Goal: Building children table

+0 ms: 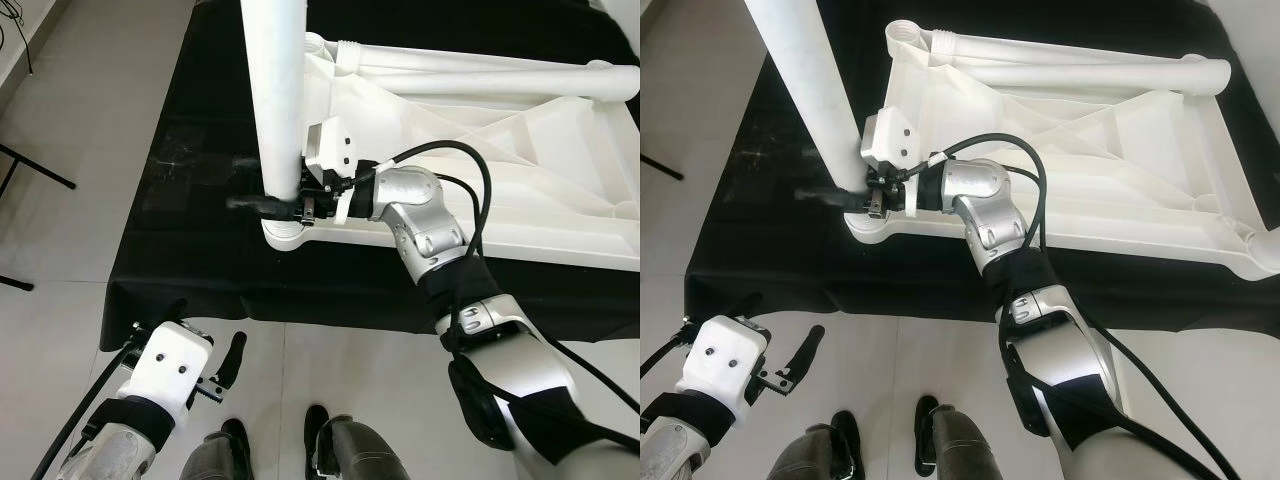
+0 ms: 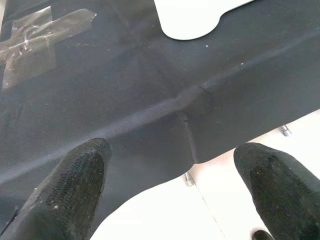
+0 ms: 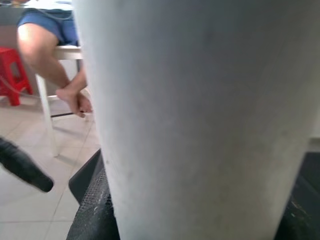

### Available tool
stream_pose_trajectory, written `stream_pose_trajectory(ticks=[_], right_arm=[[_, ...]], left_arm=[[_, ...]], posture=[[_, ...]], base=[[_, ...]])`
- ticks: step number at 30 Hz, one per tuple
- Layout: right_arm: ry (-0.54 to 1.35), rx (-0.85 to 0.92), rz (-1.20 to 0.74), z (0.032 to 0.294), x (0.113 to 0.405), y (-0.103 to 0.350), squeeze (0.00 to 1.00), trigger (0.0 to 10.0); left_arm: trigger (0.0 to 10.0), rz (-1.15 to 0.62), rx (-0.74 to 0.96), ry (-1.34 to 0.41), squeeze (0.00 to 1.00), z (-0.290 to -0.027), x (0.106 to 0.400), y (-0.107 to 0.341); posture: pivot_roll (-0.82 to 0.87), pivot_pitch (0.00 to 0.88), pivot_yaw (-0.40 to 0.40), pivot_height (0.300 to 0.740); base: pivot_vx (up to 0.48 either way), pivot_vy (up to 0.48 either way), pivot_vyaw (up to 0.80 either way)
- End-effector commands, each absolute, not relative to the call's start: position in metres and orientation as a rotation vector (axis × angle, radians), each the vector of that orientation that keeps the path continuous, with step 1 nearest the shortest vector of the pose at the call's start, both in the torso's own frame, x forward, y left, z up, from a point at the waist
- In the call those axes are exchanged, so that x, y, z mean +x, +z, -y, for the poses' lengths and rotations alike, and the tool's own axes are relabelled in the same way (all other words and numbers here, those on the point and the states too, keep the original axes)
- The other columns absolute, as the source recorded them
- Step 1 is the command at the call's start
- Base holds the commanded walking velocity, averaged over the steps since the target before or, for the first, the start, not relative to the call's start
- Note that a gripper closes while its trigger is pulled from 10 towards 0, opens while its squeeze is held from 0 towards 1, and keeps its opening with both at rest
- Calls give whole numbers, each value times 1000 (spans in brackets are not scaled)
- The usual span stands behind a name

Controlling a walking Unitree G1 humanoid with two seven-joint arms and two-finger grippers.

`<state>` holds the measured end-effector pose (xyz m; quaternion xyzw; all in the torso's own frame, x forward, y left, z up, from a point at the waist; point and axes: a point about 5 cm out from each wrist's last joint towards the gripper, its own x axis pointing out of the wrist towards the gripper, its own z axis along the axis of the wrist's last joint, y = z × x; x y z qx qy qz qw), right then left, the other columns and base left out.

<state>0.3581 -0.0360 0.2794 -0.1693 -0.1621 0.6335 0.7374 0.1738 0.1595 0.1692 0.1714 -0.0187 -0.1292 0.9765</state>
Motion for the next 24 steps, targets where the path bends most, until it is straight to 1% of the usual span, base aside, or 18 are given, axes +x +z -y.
stream_pose_trajectory(ticks=[1,4,6,8,9,14,16,18,21,22,23,24], right_arm=[[1376,-348,164,37,363,244,0,10000],[1374,-347,162,37,363,244,0,10000],[1270,-323,96,40,368,235,0,10000],[1270,-323,96,40,368,235,0,10000],[1225,-302,73,42,370,230,0,10000],[1184,-282,57,44,370,226,0,10000],[1090,-238,44,47,371,221,0,10000],[1090,-238,44,47,371,221,0,10000],[825,-170,2,56,375,208,0,10000],[825,-170,2,56,375,208,0,10000],[613,-184,-32,64,375,197,0,10000],[613,-184,-32,64,375,197,0,10000]], left_arm=[[10000,9,346,-253,0,-161,172,163],[10000,9,346,-252,0,-161,172,163],[10000,10,346,-252,0,-161,172,163],[10000,10,346,-252,0,-161,172,163],[10000,11,346,-251,0,-161,173,163],[10000,11,346,-250,0,-161,173,163],[10000,12,346,-249,0,-162,173,163],[10000,12,346,-249,0,-162,173,163],[10000,11,349,-247,0,-163,172,163],[10000,11,349,-247,0,-163,172,163],[10000,11,350,-247,0,-163,171,163],[10000,11,350,-247,0,-163,171,163]], posture=[[-191,382,-120,740],[-191,382,-120,740],[-196,383,-121,740],[-196,383,-121,740],[-196,384,-121,740],[-198,388,-121,740],[-199,388,-121,740],[-199,388,-121,740],[-194,384,-124,740],[-194,384,-124,740],[-191,380,-133,740],[-191,380,-133,740]], base=[[0,0,0],[0,0,0],[0,0,0],[0,0,0],[0,0,0],[0,0,0],[0,0,0],[0,0,0],[0,0,0],[0,0,0],[0,0,0],[0,0,0]])
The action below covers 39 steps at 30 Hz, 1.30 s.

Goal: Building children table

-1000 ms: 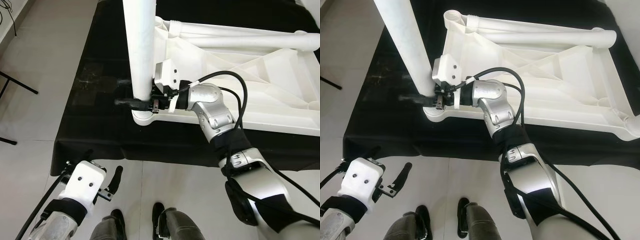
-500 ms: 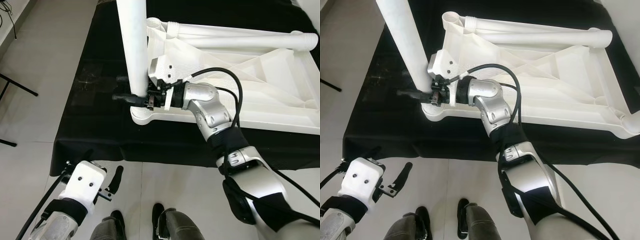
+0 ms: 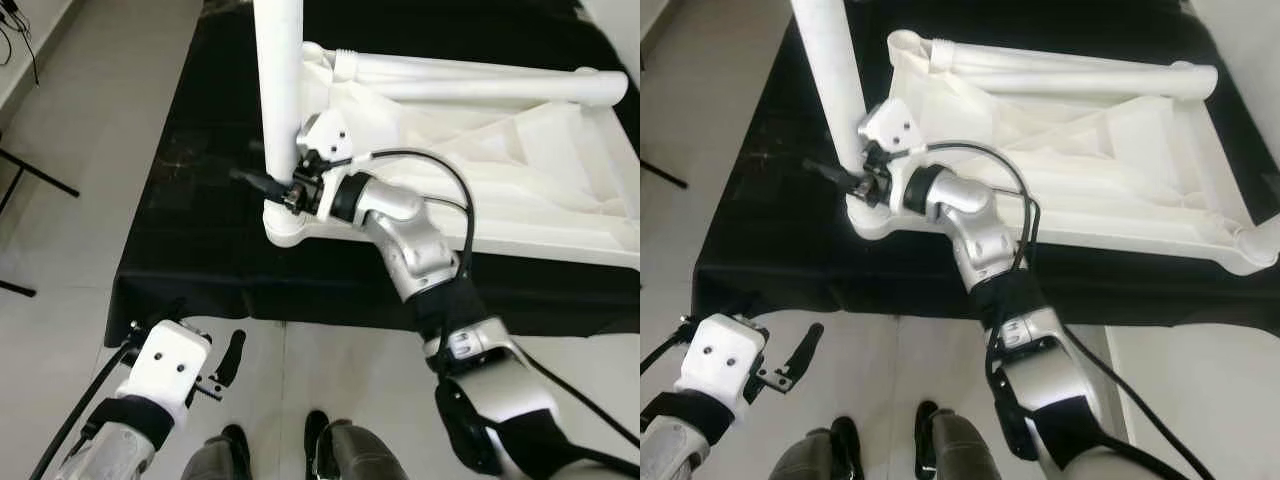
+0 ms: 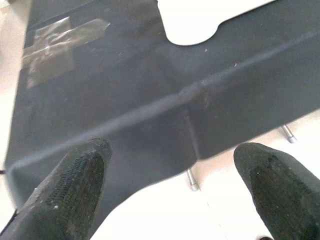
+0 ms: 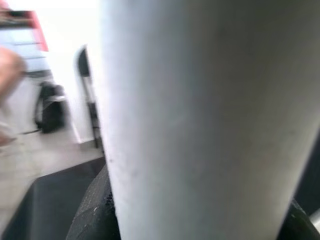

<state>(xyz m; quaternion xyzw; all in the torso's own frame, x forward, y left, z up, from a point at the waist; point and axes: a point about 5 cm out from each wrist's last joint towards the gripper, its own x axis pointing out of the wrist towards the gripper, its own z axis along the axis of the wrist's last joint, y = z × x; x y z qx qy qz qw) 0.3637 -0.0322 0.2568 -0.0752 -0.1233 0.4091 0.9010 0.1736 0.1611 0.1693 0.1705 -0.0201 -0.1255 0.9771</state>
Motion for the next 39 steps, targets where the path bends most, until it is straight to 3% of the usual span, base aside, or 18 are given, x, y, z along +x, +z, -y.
stream_pose_trajectory(ticks=[1,2,4,8,26,29,31,32,35,36,39], right_arm=[[485,-142,-48,60,360,185,0,10000],[406,-103,-45,51,344,179,0,10000],[406,-103,-45,51,344,179,0,10000],[406,-57,11,25,320,184,0,10000],[309,13,-42,27,315,181,0,10000],[301,34,-70,29,315,179,0,10000],[301,34,-70,29,315,179,0,10000],[306,35,-72,30,317,178,0,10000],[307,34,-70,30,318,179,0,10000],[311,34,-65,29,319,179,0,10000],[314,35,-62,27,319,180,0,10000]], left_arm=[[10000,7,348,-245,0,-164,170,163],[10000,6,352,-244,0,-164,169,163],[10000,6,352,-244,0,-164,169,163],[10000,2,360,-244,0,-164,167,163],[10000,44,396,-214,0,-173,176,172],[10000,179,369,-203,0,-182,199,211],[10000,179,369,-203,0,-182,199,211],[10000,306,326,-281,0,-177,215,248],[10000,349,313,-324,0,-174,219,261],[10000,450,231,-451,0,-162,229,294],[10000,518,171,-573,0,-150,236,319]], posture=[[-187,376,-125,740],[-181,379,-121,740],[-181,379,-121,740],[-171,366,-108,740],[-154,325,-95,740],[-154,311,-87,740],[-154,311,-87,740],[-154,307,-84,740],[-154,307,-84,740],[-158,284,-78,740],[-155,279,-77,740]], base=[[0,0,0],[0,0,0],[0,0,0],[0,0,0],[0,0,0],[0,0,0],[0,0,0],[0,0,0],[0,0,0],[0,0,0],[0,0,0]])
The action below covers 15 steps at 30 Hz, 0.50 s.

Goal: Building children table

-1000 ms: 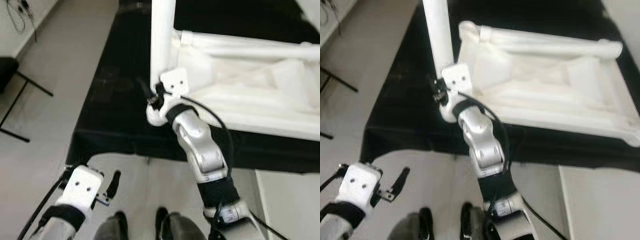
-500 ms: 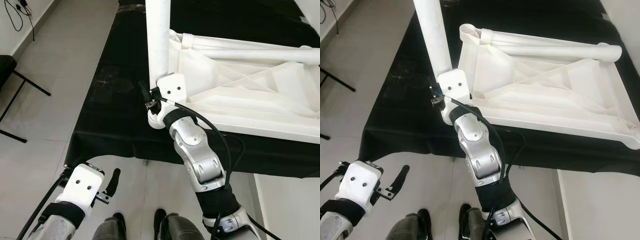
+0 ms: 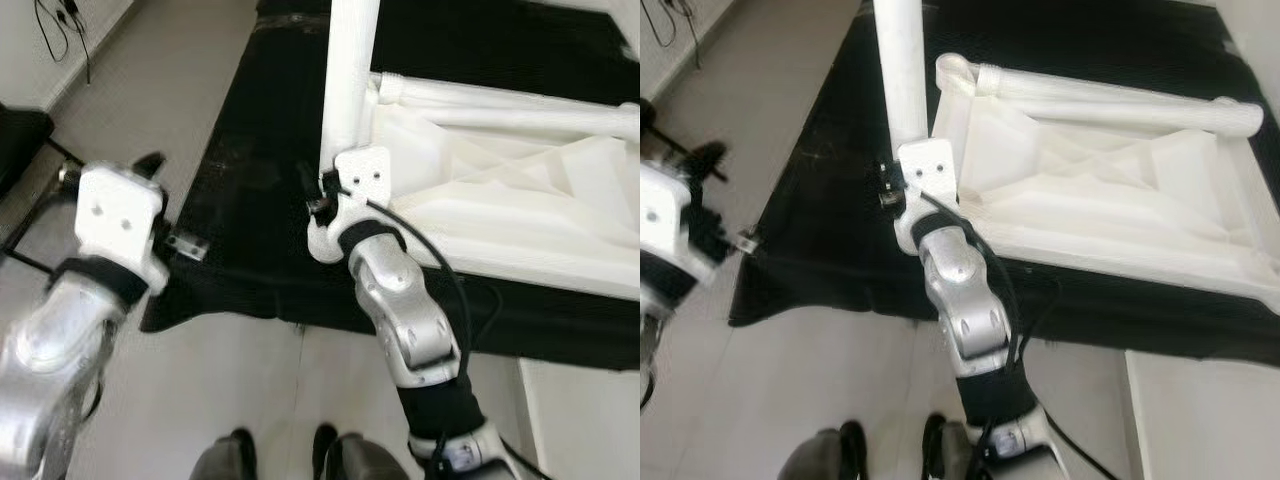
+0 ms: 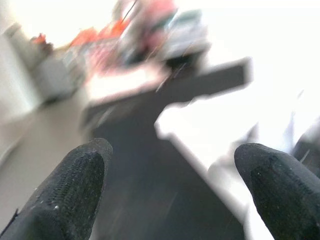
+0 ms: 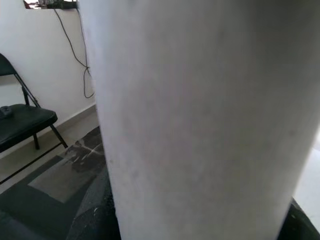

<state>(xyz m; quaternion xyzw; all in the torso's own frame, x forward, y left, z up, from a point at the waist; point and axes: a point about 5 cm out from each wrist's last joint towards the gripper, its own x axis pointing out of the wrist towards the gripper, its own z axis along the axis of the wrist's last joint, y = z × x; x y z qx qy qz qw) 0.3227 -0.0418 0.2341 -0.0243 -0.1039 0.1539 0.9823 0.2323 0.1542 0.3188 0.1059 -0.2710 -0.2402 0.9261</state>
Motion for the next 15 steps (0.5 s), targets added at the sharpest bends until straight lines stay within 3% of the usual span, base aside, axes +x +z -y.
stream_pose_trajectory(ticks=[1,5,9,15], right_arm=[[314,35,-62,27,319,180,0,10000],[316,56,-50,24,319,182,0,10000],[320,68,-43,23,318,184,0,10000],[333,88,-33,19,315,185,0,10000]], left_arm=[[10000,518,171,-573,0,-150,236,319],[10000,576,73,-786,0,-128,251,353],[10000,576,31,-867,0,-117,260,366],[10000,460,-114,-1006,0,-93,283,377]], posture=[[-155,279,-77,740],[-157,265,-66,740],[-158,263,-66,740],[-158,255,-54,740]], base=[[0,0,0],[0,0,0],[0,0,0],[0,0,0]])
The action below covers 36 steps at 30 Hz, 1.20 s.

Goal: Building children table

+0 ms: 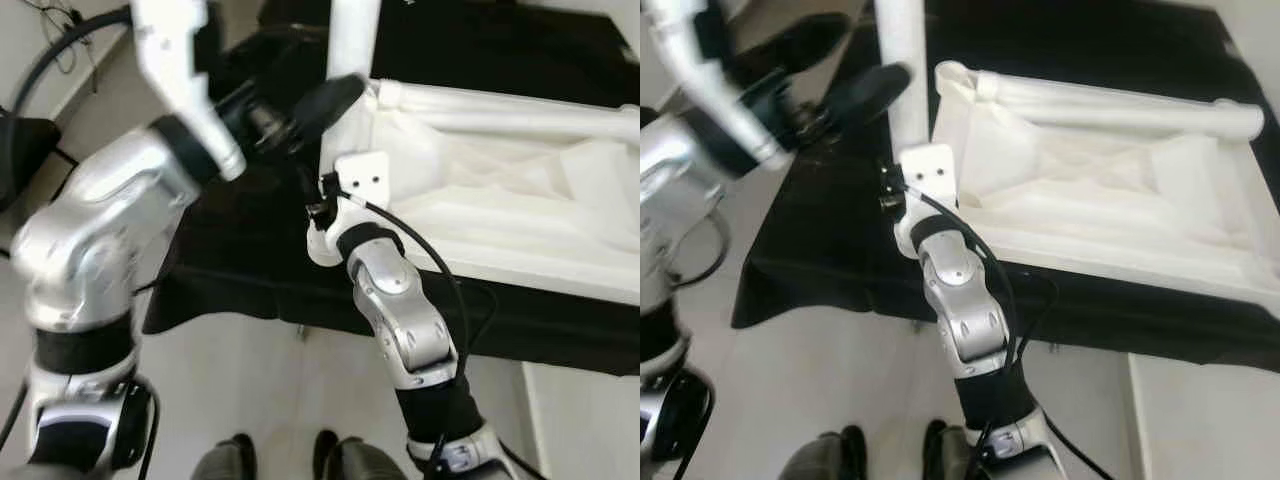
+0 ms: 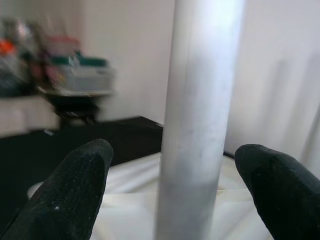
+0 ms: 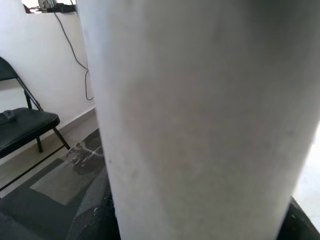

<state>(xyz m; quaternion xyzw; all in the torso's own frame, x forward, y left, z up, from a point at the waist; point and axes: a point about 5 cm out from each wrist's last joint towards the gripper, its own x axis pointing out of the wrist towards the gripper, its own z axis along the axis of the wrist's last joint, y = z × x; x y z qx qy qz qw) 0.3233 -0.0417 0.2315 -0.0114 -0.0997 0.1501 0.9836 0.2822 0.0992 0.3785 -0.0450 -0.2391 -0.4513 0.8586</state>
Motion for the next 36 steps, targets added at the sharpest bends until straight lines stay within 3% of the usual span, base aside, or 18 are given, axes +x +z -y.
stream_pose_trajectory(ticks=[1,10,12,28,29,30,31,32,36], right_arm=[[336,91,-31,18,315,185,0,10000],[349,95,-21,14,313,186,0,10000],[347,93,-19,14,314,185,0,10000],[345,85,-8,15,317,186,0,10000],[361,86,0,14,318,188,102,10000],[361,86,0,14,318,188,102,10000],[373,88,6,14,318,189,675,10000],[403,99,21,14,320,193,1000,10000],[476,96,87,18,330,209,1000,10000]], left_arm=[[10000,421,-134,-1043,0,-88,286,378],[9961,253,-115,-1141,0,-76,303,375],[0,197,-75,-1166,0,-74,306,371],[0,140,102,-1213,0,-75,298,362],[0,137,108,-1215,0,-75,298,361],[0,137,108,-1215,0,-75,298,361],[0,135,113,-1217,0,-76,298,360],[0,134,117,-1216,0,-77,298,359],[0,135,129,-1214,0,-78,297,357]], posture=[[-158,255,-54,740],[-157,249,-48,740],[-156,248,-45,740],[-159,237,-44,740],[-160,235,-42,740],[-160,235,-42,740],[-160,235,-41,740],[-159,234,-43,740],[-158,231,-41,740]], base=[[0,0,0],[0,0,0],[0,0,0],[0,0,0],[0,0,0],[0,0,0],[0,0,0],[0,0,0],[0,0,0]])
